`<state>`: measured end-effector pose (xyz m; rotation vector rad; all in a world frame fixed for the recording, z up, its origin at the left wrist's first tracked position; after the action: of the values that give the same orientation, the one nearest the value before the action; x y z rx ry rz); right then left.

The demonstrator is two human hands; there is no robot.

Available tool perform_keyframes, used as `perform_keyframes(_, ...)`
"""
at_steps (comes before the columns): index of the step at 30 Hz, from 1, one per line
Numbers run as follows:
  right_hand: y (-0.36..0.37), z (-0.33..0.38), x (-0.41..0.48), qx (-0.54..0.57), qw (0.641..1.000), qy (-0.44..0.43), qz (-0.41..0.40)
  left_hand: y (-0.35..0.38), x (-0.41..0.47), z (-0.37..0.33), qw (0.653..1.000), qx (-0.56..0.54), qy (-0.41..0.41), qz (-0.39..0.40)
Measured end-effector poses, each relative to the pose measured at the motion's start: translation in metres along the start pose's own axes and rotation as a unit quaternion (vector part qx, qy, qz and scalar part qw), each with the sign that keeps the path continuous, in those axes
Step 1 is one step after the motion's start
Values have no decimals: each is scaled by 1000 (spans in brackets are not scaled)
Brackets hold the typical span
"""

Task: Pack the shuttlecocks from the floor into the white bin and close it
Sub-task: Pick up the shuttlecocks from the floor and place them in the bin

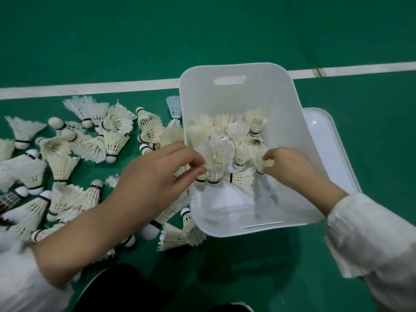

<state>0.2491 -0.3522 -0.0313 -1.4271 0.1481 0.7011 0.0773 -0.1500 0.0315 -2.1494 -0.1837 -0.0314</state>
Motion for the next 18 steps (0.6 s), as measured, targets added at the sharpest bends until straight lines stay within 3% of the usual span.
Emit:
perform_keyframes(3,-18,6,-23,-26,997,-38,-62,-1,0,0,1000,2,6,2)
perform_keyframes(5,-31,14,-41,47,989,-83,-110,-1,-1,1,1000,1,6,3)
perform_keyframes(9,-51,51,-82,235,945,-225,-36,-2,-2,1,1000,-4,11,0)
perform_keyframes(12,-46,70,-90,204,940,-273,21,-3,-2,-1,1000,0,15,-4)
perform_keyframes(15,-37,81,-84,99,954,-283,-10,-4,-4,-1,1000,2,18,3)
perform_keyframes(18,-41,81,-81,116,953,-275,-53,-9,-6,-7,1000,-20,-4,19)
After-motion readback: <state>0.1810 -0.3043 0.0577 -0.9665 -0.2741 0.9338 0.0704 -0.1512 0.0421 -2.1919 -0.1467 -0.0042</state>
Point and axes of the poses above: each hand's wrist, its own x-axis towards the middle knuckle, its own y-axis out of the palm, z = x × y, the point moved 1 cm from there along x, towards the middle knuckle, and after that the axes turned 2 degrees about x, right-handed, at the moved point
